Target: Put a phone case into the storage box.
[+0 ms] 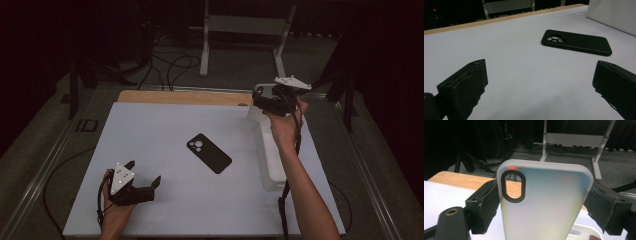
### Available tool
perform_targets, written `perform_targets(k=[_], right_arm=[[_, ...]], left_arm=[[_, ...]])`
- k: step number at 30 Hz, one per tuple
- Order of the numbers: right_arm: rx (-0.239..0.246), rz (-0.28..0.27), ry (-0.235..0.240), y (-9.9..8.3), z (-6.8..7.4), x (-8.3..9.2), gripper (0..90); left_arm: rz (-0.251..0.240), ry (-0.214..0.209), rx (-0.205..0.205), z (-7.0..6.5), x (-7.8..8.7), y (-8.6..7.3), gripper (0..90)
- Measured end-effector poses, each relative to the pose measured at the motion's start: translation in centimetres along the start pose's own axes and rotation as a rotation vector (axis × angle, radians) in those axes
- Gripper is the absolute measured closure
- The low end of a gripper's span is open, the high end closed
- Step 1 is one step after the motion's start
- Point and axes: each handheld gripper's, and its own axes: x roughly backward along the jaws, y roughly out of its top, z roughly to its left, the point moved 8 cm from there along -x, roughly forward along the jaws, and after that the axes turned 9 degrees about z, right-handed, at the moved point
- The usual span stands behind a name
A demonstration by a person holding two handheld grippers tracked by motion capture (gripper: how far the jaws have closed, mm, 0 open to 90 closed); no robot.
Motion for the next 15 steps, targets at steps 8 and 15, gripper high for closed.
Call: perform_targets(k=[8, 15], right_arm=[[-0.014, 0.005, -0.033, 0.0, -1.4, -0.2, 16.3], [-0.02, 0.024, -0.077, -0.3, -2.8, -0.8, 16.3]], left_arm=[[0.001, 0.0, -0.001, 0.0, 0.0, 0.0, 0.3], [-0.002, 0.001, 0.002, 0.0, 0.0, 0.0, 0.3]])
